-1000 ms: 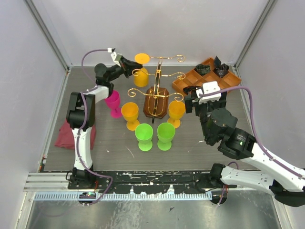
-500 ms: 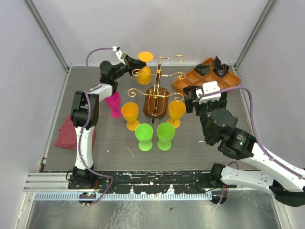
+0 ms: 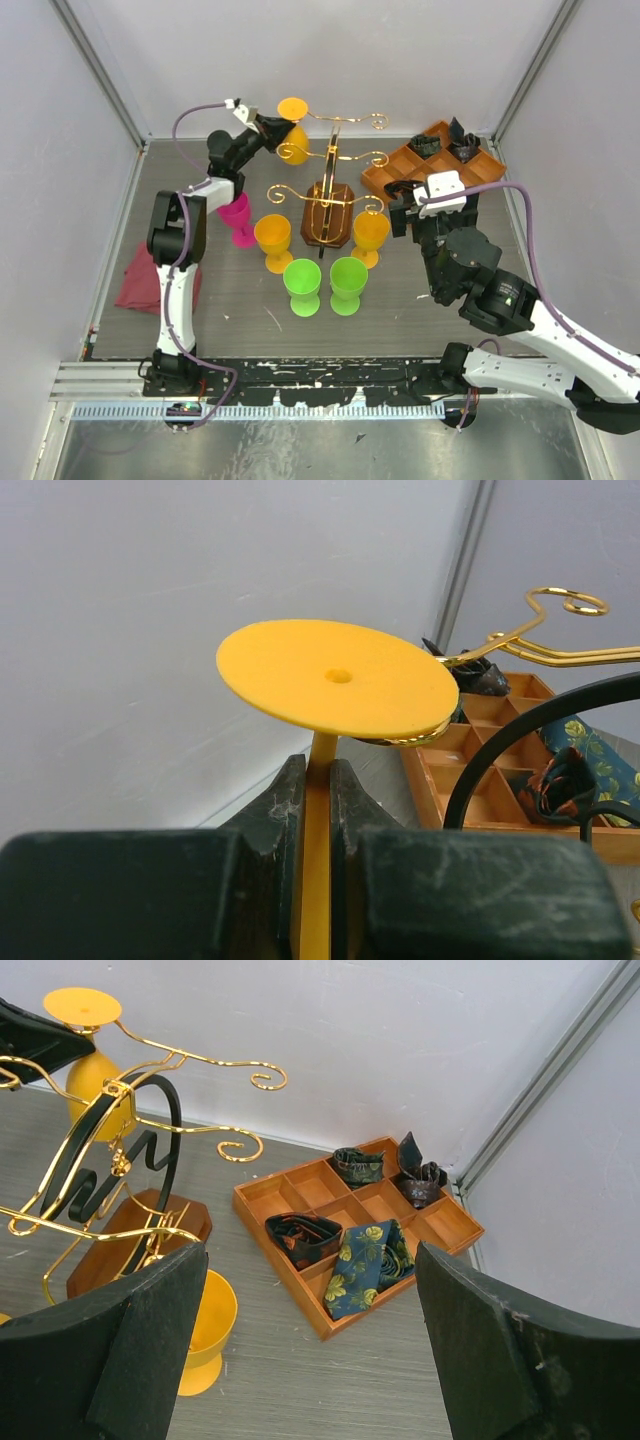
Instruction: Place the wine glass upside down on the wine glass rack
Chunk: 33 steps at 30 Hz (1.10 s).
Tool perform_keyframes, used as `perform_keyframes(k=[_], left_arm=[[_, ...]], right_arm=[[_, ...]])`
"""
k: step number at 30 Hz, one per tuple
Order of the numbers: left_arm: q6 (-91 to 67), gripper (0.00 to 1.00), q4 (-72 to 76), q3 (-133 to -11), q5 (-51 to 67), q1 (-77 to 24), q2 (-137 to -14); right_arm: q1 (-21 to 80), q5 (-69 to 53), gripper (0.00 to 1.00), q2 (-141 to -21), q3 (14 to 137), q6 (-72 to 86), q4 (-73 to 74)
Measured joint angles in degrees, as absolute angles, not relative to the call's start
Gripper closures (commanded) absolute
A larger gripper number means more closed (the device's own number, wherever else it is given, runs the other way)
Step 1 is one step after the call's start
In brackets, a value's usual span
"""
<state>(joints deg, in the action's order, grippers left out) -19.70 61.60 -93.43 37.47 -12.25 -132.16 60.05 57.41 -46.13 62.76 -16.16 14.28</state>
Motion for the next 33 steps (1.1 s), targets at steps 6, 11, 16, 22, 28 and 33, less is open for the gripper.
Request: perform_keyframes(k=[6, 11, 16, 22, 28, 33], left_arm=[[-19.4, 1.00, 64.7, -88.9, 36.5, -11.6, -129.8], [-18.6, 1.00, 66.6, -85.6, 36.5, -11.3, -127.9], [-18.6, 1.00, 67.9, -84.7, 37.3, -11.2, -127.4], [-18.6, 1.00, 68.3, -84.8, 38.6, -11.7, -127.4], [-18.3, 1.00, 69.0, -84.7, 39.2, -12.9, -127.3], [-18.1, 0.89, 69.5, -84.5, 39.0, -13.6, -127.3]], right_arm=[[60.1, 57.4, 0.10, -46.0, 62.8, -16.1, 14.4], [60.1, 57.6, 0.10, -46.0, 62.8, -16.1, 14.9], [60.1, 57.6, 0.10, -46.0, 62.8, -16.1, 15.1], [60.1, 57.9, 0.10, -46.0, 62.8, -16.1, 15.1], [60.1, 58.2, 0.10, -46.0, 62.8, -16.1, 15.1], [60.1, 58.4, 0.10, -45.6, 62.8, -16.1, 15.1]])
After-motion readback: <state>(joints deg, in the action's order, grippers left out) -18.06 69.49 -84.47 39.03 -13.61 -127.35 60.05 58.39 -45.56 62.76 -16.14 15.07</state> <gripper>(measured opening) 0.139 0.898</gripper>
